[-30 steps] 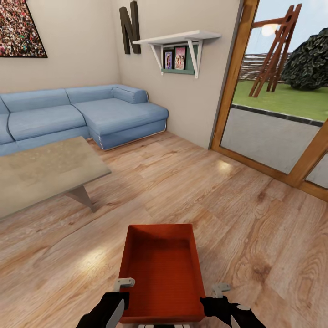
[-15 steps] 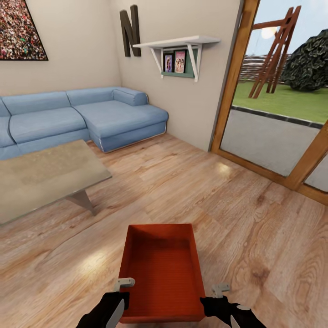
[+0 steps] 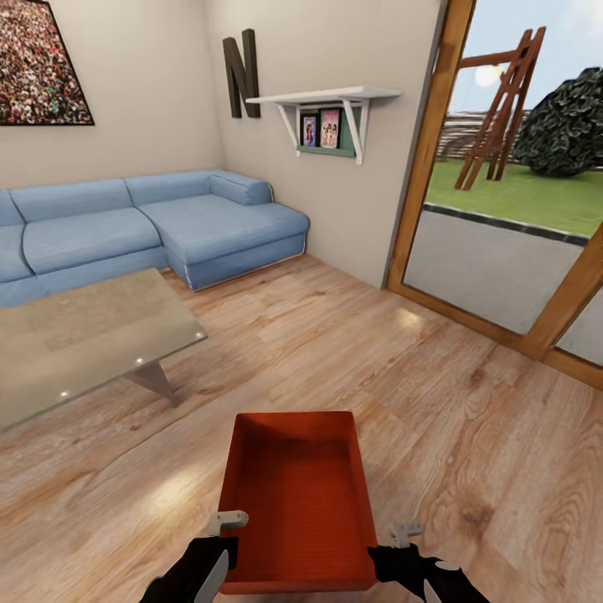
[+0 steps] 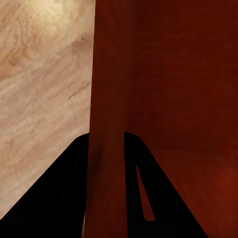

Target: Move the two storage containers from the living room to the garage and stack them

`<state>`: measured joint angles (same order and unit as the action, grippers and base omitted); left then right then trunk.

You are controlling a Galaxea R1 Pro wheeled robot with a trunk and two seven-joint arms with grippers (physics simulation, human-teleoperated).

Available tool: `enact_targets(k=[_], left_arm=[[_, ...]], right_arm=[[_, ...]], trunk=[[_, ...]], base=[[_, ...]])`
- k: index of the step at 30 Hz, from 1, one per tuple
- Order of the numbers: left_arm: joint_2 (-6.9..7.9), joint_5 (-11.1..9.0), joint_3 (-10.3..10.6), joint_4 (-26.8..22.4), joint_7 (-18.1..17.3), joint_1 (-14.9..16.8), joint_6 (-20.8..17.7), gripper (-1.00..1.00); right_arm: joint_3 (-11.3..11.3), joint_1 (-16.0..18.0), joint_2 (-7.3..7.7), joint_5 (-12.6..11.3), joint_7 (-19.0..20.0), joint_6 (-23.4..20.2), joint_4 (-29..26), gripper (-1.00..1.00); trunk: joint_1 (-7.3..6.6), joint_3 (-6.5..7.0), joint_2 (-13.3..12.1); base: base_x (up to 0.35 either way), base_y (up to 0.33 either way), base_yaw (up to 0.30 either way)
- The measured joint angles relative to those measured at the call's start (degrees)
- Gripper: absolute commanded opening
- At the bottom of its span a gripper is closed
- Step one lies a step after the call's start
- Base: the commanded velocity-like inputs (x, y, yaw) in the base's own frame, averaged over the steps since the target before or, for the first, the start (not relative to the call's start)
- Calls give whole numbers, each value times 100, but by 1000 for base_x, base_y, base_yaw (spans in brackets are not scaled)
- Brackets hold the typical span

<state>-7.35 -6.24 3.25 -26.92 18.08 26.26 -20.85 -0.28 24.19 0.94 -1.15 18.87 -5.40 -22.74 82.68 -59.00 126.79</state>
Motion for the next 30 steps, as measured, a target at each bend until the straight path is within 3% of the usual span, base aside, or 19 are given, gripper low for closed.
enact_targets(k=[18,30], left_arm=[[0,1,2,1,-1,0,1,-100],[0,1,2,2,-1,-1,2,-100]], right_arm=[[0,0,0,0,-1,0,0,-100],[6,1,0,9,3,0,2,-100]], trunk=[[-395,486,-722],[-659,800,-1203]], base=[[0,0,5],[0,0,165]])
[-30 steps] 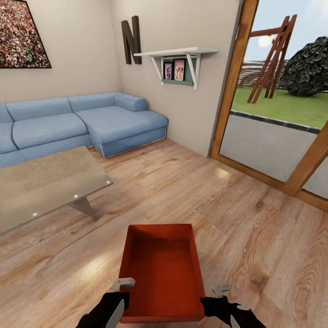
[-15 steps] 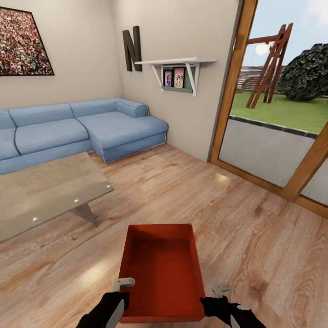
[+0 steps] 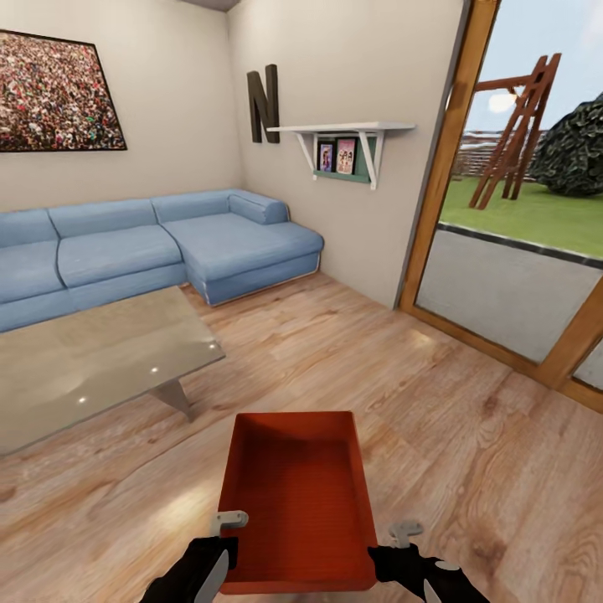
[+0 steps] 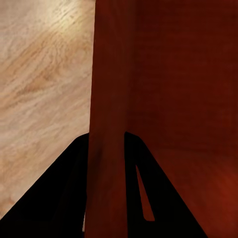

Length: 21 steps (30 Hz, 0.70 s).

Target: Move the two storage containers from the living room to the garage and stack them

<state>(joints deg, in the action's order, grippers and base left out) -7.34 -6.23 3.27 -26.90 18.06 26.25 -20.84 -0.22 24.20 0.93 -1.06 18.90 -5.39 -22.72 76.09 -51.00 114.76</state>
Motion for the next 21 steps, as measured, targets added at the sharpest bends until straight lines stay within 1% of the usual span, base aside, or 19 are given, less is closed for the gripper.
enact_targets(k=[21], left_arm=[[0,0,0,0,0,0,0,-100]], right_arm=[[1,0,0,2,1,0,1,-100]], trunk=[[-461,503,-842]], base=[[0,0,231]])
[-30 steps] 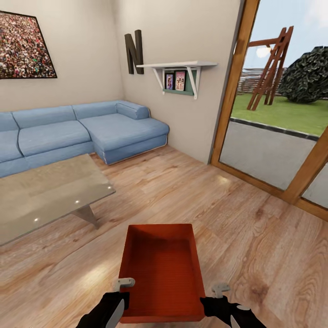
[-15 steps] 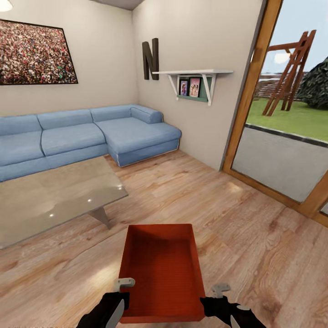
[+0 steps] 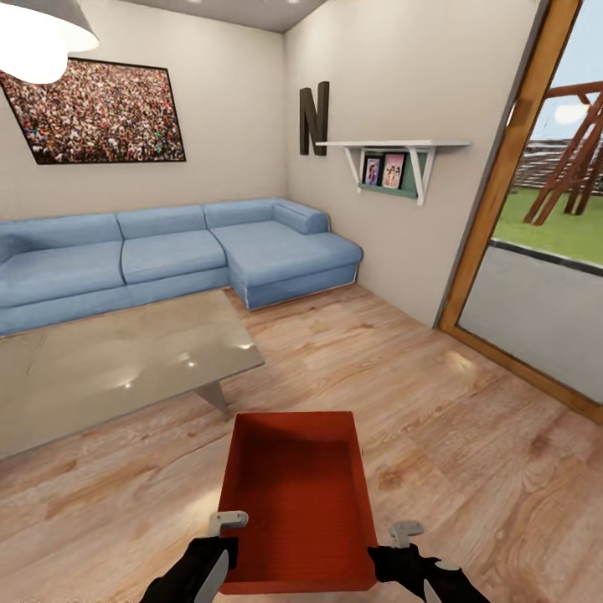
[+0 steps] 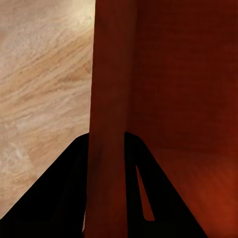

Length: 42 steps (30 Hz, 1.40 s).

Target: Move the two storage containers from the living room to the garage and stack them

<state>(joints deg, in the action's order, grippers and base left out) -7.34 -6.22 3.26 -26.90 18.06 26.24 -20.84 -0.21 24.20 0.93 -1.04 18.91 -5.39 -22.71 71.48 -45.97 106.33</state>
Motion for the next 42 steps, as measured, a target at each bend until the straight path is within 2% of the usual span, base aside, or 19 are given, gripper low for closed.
enact_targets(k=[42], left_arm=[[0,3,1,3,-2,0,2,-100]], right_arm=[[5,-1,0,8,3,0,-1,-100]], trunk=[[-923,1016,-1685]], base=[[0,0,222]])
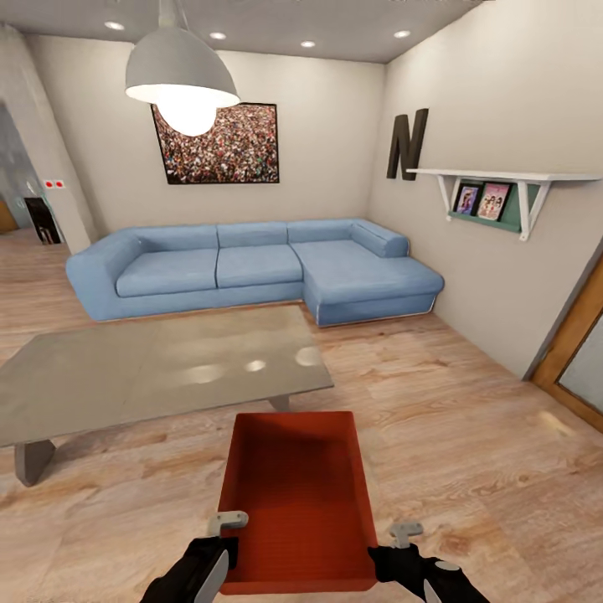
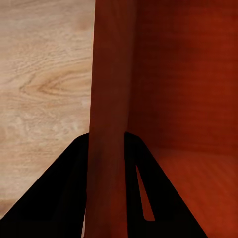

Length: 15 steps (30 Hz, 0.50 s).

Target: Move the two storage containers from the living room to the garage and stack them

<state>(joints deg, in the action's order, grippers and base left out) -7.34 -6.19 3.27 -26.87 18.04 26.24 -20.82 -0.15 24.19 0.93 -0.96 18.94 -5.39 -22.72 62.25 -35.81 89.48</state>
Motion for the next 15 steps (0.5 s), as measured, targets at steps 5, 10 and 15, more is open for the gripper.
enact_targets(k=[5,10,15], left_arm=[[0,0,0,0,0,0,0,-100],[0,2,-2,0,0,0,-1,-100],[1,0,-2,1,3,0,-2,-100]], right_arm=[[0,0,0,0,0,0,0,-100],[6,0,0,9,9,1,1,-100],[-11,0,1,-2,2,-1,-1,-100]], trunk=[[-110,126,-201],[-220,251,-401],[-330,377,-602]], base=[[0,0,198],[0,0,199],[0,0,198]])
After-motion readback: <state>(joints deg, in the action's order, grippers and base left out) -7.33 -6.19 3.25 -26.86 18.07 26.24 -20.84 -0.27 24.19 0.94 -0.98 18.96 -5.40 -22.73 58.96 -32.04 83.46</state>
